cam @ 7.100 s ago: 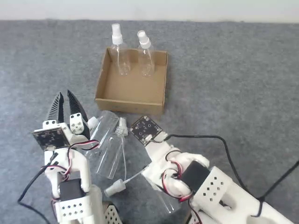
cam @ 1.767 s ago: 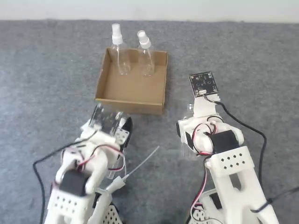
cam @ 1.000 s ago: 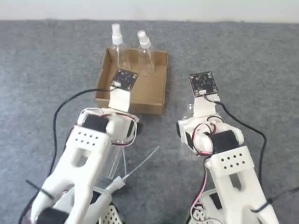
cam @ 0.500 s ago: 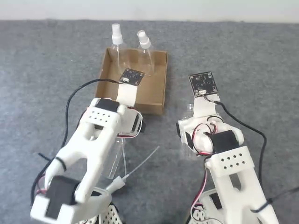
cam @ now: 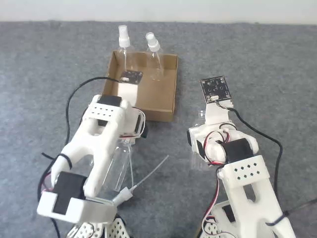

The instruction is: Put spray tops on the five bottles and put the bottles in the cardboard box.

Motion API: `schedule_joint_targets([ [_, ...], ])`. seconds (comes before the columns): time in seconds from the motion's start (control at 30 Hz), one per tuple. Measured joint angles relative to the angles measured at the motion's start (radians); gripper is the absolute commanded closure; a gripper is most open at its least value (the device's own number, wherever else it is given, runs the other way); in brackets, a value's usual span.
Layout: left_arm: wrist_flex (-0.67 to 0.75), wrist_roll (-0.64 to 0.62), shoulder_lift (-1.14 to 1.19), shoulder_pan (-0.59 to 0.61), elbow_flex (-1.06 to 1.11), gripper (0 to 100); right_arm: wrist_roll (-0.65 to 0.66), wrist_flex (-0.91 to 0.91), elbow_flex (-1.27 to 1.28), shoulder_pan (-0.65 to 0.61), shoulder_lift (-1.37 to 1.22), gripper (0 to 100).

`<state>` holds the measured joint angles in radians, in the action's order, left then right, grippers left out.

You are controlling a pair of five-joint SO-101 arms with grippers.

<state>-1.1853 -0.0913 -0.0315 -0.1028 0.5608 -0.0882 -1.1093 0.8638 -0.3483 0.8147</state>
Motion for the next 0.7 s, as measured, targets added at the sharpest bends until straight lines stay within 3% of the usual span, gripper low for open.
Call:
schedule_joint_targets([
  [0.43, -0.003, 0.0, 0.014, 0.041, -0.002, 78, 0.0, 0.0, 0.0, 0.0, 0.0, 95.7],
  [0.7, 0.006, -0.002, 0.196, 0.041, -0.094, 87, 0.0, 0.0, 0.0, 0.0, 0.0, 95.7],
])
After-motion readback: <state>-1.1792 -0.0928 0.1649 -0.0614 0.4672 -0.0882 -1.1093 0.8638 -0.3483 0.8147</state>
